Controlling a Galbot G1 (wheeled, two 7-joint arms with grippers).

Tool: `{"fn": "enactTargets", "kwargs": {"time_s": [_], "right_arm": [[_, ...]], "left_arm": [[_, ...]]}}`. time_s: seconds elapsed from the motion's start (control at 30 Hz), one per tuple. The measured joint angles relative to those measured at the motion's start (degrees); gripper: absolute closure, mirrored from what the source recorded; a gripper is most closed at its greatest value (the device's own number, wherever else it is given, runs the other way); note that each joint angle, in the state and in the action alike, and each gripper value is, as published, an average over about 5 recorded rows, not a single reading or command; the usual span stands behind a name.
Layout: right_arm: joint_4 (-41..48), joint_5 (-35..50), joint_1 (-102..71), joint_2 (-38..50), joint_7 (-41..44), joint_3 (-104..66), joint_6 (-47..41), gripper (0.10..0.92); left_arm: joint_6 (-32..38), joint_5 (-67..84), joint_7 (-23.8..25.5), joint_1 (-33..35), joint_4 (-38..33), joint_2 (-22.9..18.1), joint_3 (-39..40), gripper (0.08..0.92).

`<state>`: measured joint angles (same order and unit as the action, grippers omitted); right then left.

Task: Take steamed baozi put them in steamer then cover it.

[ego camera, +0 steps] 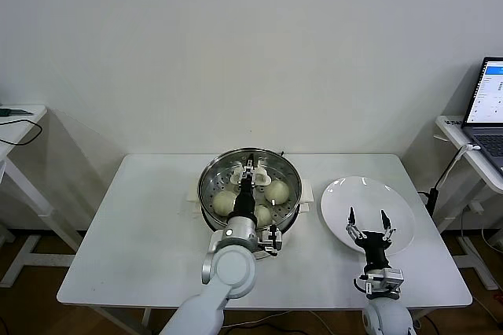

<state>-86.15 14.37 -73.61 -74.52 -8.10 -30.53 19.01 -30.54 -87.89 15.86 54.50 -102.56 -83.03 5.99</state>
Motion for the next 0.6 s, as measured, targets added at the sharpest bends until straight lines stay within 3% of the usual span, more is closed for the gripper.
{"fn": "enactTargets", "kwargs": {"time_s": [0.17, 0.4, 0.6], "right_arm": [[-0.2, -0.2, 0.0, 0.2, 0.1, -0.2, 0.1, 0.203], [-0.7, -0.8, 0.0, 0.8, -0.2, 0.0, -0.2, 0.203], [-1.8, -1.2, -0.3, 1.4, -1.6, 0.9, -2.2, 0.203]], "left_arm": [[-0.5, 1.4, 0.0, 1.0, -2.2, 1.1, 0.5, 0.373], [-1.1, 5.3, 0.2, 3.1, -7.4, 3.8, -0.2, 0.206], [-1.3, 10.3, -0.3, 6.0, -13.5, 6.7, -2.1, 0.178]]}}
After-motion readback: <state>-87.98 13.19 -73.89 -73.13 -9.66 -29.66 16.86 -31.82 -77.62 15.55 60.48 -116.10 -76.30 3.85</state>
